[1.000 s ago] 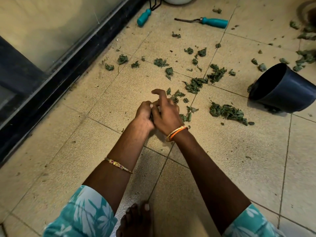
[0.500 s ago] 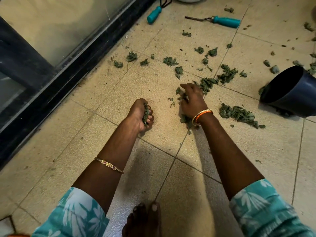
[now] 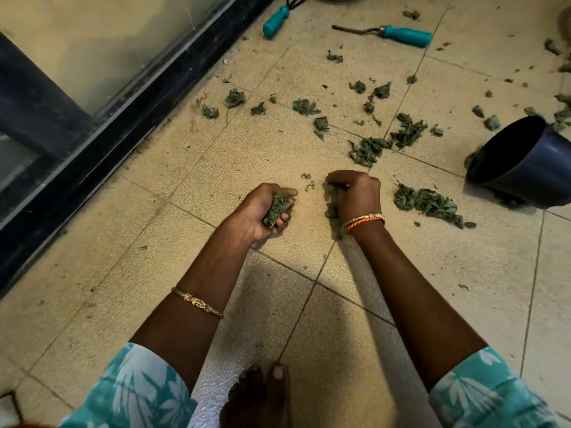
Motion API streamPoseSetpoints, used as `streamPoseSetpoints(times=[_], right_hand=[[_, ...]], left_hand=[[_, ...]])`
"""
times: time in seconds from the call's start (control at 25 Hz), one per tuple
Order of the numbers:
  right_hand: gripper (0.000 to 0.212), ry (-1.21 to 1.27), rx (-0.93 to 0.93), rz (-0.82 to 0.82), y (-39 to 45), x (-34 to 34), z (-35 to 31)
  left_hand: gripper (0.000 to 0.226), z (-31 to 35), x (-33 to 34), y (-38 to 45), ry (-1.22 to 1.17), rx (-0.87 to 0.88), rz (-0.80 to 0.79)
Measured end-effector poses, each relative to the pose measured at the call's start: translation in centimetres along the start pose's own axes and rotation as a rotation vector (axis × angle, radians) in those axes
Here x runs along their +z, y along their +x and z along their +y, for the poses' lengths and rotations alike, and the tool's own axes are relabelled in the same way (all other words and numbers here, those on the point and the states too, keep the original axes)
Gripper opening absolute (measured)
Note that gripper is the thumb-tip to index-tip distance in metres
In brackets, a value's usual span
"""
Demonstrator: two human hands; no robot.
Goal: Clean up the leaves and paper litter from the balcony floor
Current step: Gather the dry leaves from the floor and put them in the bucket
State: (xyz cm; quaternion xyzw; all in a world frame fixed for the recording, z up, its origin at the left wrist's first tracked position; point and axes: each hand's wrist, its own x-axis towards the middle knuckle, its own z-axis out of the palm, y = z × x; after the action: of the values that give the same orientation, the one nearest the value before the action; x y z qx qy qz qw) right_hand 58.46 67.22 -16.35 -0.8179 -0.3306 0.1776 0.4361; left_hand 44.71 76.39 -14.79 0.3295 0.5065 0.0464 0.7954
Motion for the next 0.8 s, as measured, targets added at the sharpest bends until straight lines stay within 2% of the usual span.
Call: streamPoseSetpoints(times=[0.08,0.24,0.36,0.44,0.52,0.6,0.64,0.72,0.8], right_hand=[[0.032,-0.032,-0.022,0.072,-2.0,0.3,-2.4],[0.041,-0.145,-0.153,-0.133,-6.3,2.4,-4.8],[0.047,-0.202,-0.248,-0.225,-7.2,2.2,-4.5],[0.038,-0.075,-0.200,-0.243,-6.3,1.1,-4.2],[0.028,0.039,-0.132,-0.182,-4.9,-0.4,-3.4],[0.028,-0.050,-0.126,-0.155,-3.2,-2.2,-1.5],[0.033,-0.184,-0.118,-0.198,-2.4,-3.0,-0.5],[0.060,-0.430,-0.096,-0.346,-1.3,-4.0,1.2],[0.080,-0.541,-0.127,-0.482,-1.4,-3.8,2.2]], left_hand=[[0.028,-0.5,0.6,-0.2,0.052,-0.001,-0.013],[0.035,-1.2,1.4,-0.7,0.051,-0.014,0.015],[0.035,-1.4,1.3,-0.6,0.124,0.044,0.064],[0.035,-1.5,1.1,-0.5,0.155,0.045,0.044],[0.037,-1.4,1.0,-0.4,0.154,0.017,0.010],[0.034,-1.4,0.8,-0.4,0.168,0.019,0.038],[0.033,-1.4,0.8,-0.6,0.169,0.024,0.054],[0.032,-1.5,0.9,-1.1,0.128,0.024,0.065],[0.032,-1.7,1.0,-1.4,0.094,0.015,0.065]])
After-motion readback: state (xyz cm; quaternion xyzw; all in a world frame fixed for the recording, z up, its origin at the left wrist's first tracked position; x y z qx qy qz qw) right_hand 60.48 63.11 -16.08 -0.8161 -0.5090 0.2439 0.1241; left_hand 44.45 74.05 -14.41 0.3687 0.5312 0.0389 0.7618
